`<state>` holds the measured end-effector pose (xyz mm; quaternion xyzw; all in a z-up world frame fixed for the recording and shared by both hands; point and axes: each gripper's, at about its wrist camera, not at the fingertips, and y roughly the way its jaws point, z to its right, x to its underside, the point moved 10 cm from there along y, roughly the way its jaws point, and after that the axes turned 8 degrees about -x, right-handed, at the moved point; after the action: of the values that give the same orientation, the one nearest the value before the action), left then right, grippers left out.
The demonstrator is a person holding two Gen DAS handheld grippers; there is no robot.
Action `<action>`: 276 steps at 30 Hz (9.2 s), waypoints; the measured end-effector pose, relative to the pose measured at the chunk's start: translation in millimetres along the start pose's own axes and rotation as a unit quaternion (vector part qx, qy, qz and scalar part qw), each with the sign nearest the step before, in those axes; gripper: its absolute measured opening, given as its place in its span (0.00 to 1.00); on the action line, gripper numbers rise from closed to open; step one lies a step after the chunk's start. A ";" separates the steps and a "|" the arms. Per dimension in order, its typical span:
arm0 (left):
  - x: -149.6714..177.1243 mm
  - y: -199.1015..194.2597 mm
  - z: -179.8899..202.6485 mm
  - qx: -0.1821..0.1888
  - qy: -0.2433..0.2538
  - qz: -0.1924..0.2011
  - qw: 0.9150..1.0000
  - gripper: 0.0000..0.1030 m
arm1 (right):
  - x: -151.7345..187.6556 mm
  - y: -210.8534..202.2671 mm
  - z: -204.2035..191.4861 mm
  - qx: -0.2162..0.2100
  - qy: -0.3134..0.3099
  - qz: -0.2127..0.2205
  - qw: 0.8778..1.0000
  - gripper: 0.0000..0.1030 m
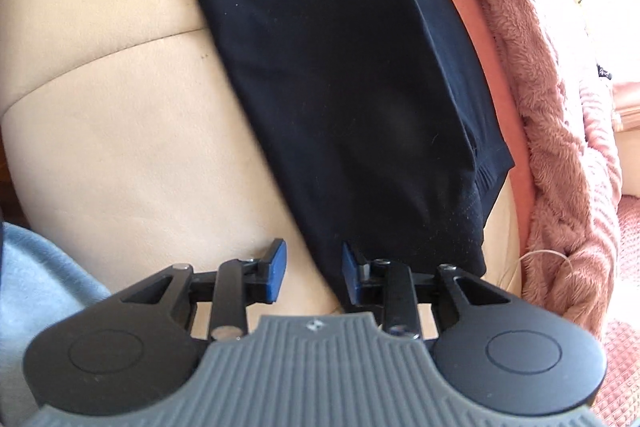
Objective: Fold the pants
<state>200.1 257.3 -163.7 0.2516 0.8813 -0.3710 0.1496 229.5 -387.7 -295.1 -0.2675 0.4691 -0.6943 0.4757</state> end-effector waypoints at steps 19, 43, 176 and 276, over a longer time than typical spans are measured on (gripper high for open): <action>-51.5 -35.1 -53.1 -0.014 -0.134 0.028 0.990 0.01 | -9.6 -65.1 42.1 0.114 0.177 0.137 0.968 0.00; -171.3 101.9 -30.5 -0.032 -0.101 -0.050 0.993 0.01 | -118.0 19.5 239.9 0.154 0.148 0.101 0.972 0.00; -105.7 183.8 -16.2 0.127 -0.337 -0.052 0.932 0.49 | -119.7 15.3 99.8 -0.029 0.545 0.223 0.807 0.32; -15.0 211.7 -65.5 0.111 -0.549 -0.127 0.819 0.03 | -180.6 -16.3 -4.8 -0.077 0.380 0.153 0.909 0.00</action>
<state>324.8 426.6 -234.9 -0.0934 0.6301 -0.5585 0.5313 291.9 -219.4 -268.8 0.0558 0.7018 -0.6235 0.3400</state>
